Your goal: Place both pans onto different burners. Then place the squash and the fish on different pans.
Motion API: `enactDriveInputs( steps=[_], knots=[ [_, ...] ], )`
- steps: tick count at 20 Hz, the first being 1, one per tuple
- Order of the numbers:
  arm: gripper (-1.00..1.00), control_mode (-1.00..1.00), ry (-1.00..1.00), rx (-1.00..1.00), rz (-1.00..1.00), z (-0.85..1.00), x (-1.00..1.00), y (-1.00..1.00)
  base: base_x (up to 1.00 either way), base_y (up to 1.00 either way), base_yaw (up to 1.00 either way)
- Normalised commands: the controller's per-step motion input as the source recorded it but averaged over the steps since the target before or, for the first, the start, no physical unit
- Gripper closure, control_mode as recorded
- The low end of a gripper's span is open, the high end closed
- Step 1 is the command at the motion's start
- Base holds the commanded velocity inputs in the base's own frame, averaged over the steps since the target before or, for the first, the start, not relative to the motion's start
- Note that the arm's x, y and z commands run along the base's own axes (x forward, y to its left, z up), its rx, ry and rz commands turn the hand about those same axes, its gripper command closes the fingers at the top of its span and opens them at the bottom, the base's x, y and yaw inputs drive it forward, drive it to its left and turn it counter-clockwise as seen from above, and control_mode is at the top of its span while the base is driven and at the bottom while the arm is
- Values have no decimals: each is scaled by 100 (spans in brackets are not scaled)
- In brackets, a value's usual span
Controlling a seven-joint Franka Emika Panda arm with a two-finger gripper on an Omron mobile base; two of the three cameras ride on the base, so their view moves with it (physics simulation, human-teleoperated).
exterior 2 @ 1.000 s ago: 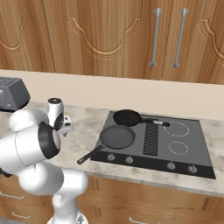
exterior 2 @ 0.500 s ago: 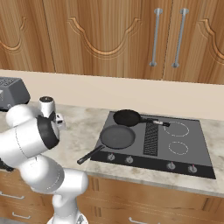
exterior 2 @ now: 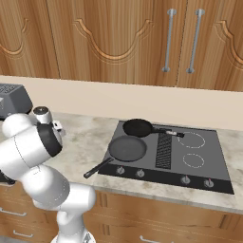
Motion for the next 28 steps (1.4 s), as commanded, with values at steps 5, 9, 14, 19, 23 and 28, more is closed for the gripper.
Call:
enactDriveInputs(
  steps=[5,9,14,19,23,28],
  knots=[
    [-100,-100,-10,0,0,7,24,20,0,0,0],
    [-100,-100,-4,0,1,0,36,25,0,0,0],
    [-100,-100,-2,0,0,0,25,33,0,0,0],
    [-100,-100,0,3,0,0,6,41,0,0,0],
    [-100,-100,0,0,0,0,21,28,0,0,0],
    [-100,-100,0,0,0,0,38,17,0,0,0]
  ],
)
